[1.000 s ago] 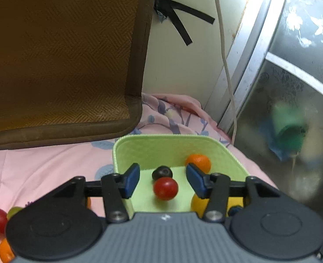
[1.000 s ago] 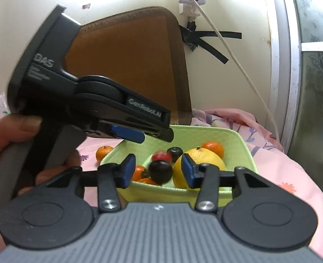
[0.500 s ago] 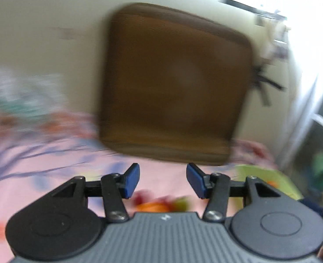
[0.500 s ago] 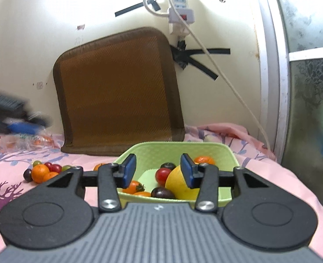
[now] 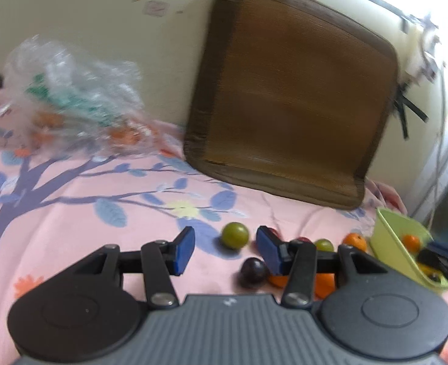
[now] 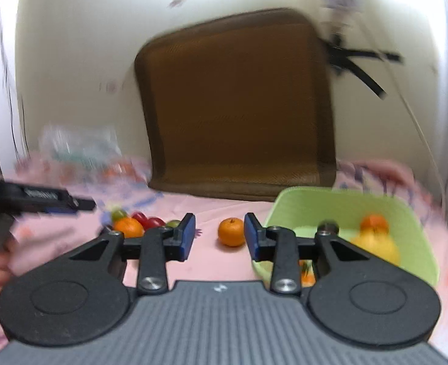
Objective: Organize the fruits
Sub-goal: 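Grasp a tangerine with the right gripper while the left gripper grasps another tangerine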
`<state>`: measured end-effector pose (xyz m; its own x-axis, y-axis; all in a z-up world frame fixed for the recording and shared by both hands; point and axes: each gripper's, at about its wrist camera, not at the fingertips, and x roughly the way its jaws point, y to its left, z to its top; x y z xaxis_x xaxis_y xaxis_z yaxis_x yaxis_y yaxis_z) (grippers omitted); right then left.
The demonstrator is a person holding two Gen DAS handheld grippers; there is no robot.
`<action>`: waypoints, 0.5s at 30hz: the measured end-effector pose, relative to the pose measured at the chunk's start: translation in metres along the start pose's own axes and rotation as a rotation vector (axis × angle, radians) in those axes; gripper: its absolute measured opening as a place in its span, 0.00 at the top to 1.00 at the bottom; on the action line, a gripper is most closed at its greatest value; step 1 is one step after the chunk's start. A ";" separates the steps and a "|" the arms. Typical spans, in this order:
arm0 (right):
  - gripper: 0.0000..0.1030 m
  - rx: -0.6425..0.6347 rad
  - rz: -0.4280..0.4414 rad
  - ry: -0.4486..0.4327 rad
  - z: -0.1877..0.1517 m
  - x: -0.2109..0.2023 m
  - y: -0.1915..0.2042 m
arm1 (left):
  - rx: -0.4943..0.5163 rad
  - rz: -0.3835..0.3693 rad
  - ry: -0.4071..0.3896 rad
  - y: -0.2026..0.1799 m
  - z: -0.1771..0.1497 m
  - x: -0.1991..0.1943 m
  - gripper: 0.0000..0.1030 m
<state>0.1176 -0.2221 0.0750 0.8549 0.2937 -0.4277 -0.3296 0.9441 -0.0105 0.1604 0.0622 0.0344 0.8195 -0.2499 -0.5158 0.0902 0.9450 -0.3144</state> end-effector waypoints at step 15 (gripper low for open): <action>0.60 -0.378 0.095 0.469 0.041 0.123 0.007 | 0.537 -0.137 0.098 -0.062 0.001 0.025 0.53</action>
<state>0.2374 -0.1735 0.0594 0.5757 0.1957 -0.7939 -0.5889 0.7728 -0.2365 0.1759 -0.0022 0.0420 0.7257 -0.3720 -0.5788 0.4888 0.8708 0.0531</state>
